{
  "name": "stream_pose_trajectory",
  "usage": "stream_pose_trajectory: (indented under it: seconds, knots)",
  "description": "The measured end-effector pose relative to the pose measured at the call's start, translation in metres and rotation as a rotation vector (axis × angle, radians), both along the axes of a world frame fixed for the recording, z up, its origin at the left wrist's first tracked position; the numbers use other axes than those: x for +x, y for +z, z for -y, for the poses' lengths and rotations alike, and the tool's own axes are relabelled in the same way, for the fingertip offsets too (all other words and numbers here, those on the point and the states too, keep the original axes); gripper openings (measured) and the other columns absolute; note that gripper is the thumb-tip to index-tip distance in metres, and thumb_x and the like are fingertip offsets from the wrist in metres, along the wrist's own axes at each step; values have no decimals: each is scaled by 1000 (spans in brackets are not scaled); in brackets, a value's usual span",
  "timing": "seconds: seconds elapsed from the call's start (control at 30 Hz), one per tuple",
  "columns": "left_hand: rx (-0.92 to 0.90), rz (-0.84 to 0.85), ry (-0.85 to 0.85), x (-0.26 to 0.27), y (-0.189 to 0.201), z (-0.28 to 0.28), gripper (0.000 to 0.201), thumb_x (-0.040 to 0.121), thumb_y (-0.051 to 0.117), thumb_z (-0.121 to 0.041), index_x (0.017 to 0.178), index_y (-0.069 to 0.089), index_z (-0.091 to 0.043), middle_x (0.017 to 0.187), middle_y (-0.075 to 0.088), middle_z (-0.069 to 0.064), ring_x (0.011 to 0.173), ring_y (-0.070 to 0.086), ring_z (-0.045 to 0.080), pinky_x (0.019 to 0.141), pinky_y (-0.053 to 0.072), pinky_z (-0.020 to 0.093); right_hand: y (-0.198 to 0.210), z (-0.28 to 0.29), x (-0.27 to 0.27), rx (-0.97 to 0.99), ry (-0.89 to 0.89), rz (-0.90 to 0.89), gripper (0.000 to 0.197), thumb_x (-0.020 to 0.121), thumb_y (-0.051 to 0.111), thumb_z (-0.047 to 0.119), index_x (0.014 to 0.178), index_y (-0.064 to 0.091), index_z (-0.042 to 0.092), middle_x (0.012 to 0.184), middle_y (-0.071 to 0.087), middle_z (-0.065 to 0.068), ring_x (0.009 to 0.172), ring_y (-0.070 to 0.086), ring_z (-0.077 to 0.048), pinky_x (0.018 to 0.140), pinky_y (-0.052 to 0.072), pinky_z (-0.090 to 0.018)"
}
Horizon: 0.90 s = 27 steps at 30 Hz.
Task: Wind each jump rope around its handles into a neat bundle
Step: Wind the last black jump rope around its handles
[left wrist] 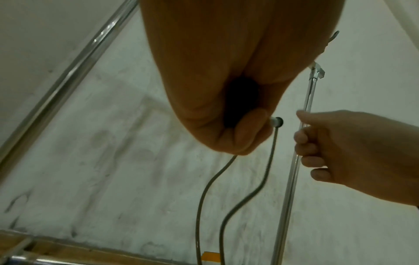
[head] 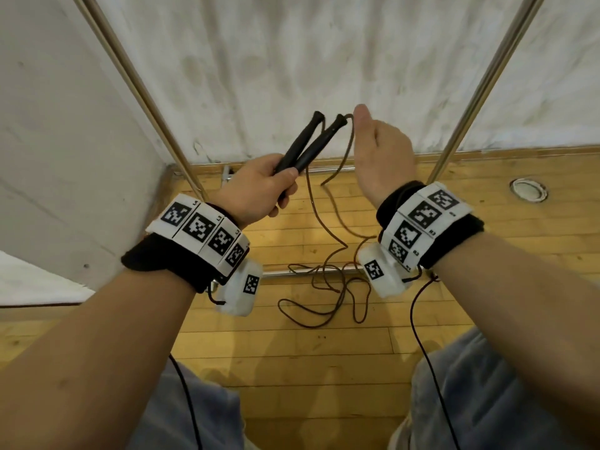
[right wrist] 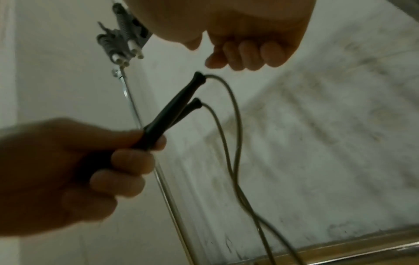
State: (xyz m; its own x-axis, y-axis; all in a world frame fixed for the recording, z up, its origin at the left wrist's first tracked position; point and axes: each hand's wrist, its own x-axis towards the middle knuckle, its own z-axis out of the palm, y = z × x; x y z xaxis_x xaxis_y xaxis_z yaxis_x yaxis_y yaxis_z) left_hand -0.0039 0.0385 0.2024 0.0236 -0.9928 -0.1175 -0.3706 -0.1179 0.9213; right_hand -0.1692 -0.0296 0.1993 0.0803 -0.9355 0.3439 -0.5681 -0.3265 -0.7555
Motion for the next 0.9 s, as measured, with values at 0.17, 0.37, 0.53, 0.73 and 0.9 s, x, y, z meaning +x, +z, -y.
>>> stream_pose_trajectory:
  seconds: [0.17, 0.37, 0.53, 0.73, 0.9]
  knots:
    - [36, 81, -215, 12, 4, -8, 17, 100, 43, -10, 108, 58, -11, 67, 56, -3, 60, 55, 12, 51, 42, 22, 1, 14, -3, 342, 221, 229, 39, 99, 29, 45, 95, 57, 19, 88, 57, 7, 83, 55, -3, 77, 39, -15]
    - [68, 71, -220, 19, 11, -18, 16, 99, 43, -7, 101, 57, -16, 75, 62, 0, 60, 58, 13, 50, 43, 20, 8, 2, -3, 570, 411, 410, 37, 97, 39, 47, 75, 45, 18, 45, 34, 12, 42, 34, -10, 55, 47, -28]
    - [-33, 263, -134, 10, 7, -24, 28, 95, 56, -22, 121, 51, -29, 82, 67, -1, 62, 66, 15, 49, 47, 22, 10, -3, -1, 408, 326, 277, 40, 94, 44, 50, 85, 51, 12, 53, 32, 6, 44, 32, -12, 56, 38, -34]
    - [-100, 437, -109, 1, 4, -23, 18, 100, 43, -21, 114, 55, -21, 80, 67, -6, 71, 66, 8, 56, 58, 29, 11, -4, -2, 257, 216, 151, 46, 95, 39, 50, 64, 37, 16, 60, 36, -4, 62, 42, -25, 66, 39, -34]
    - [-156, 584, -116, -6, 4, -21, 11, 99, 45, -26, 107, 48, -19, 75, 52, -7, 64, 53, 12, 55, 42, 25, 10, -2, -2, 247, 178, 182, 46, 96, 40, 48, 63, 37, 16, 58, 37, -5, 59, 41, -24, 64, 38, -32]
